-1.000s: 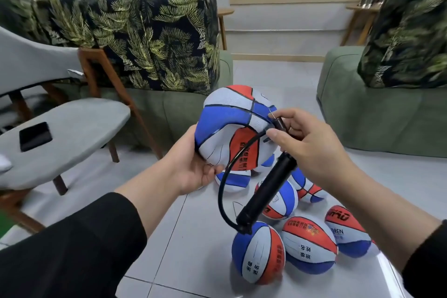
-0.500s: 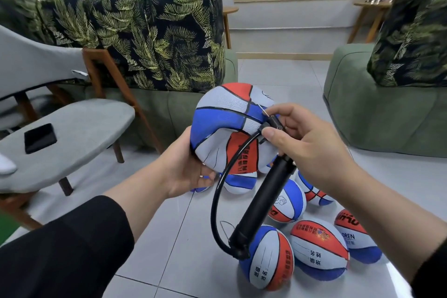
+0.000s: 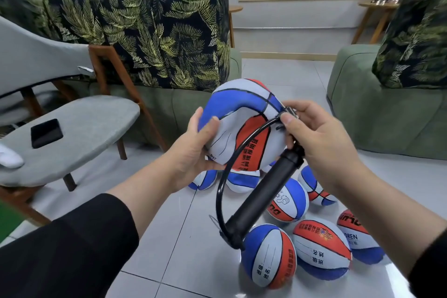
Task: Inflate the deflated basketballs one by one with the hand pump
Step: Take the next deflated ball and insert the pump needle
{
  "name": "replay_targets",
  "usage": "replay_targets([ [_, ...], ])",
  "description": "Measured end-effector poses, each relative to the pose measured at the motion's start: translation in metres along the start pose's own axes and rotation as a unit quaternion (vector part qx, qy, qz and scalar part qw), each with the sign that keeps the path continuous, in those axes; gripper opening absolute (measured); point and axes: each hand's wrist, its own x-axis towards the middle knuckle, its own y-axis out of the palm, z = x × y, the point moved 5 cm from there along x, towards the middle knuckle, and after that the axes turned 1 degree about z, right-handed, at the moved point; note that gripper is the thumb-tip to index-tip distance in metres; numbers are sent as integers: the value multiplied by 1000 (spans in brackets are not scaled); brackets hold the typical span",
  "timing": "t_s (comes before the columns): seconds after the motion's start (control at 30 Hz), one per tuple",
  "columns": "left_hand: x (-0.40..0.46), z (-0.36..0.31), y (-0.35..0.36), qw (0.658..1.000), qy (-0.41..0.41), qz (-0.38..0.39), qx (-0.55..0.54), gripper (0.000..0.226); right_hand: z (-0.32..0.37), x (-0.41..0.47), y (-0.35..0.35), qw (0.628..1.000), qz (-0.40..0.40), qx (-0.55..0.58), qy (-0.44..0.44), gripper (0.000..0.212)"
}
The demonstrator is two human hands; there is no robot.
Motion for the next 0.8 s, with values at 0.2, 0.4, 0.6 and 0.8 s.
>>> replay_targets([
  [0.2,-3,-4,1,978,34,6,208,81,2,8,-12,999,-26,42,20,16],
  [0.4,-6,-9,10,976,57,-117,177,34,-13,9,-16,995,-42,61,62,16],
  [0.6,-7,7,10,977,-104,-182,-40,38,-10,4,-6,998,26,29,39,17],
  [0.8,-6,12,12,975,-152,-123,-102,50,-13,-1,1,998,48,9,35,19],
])
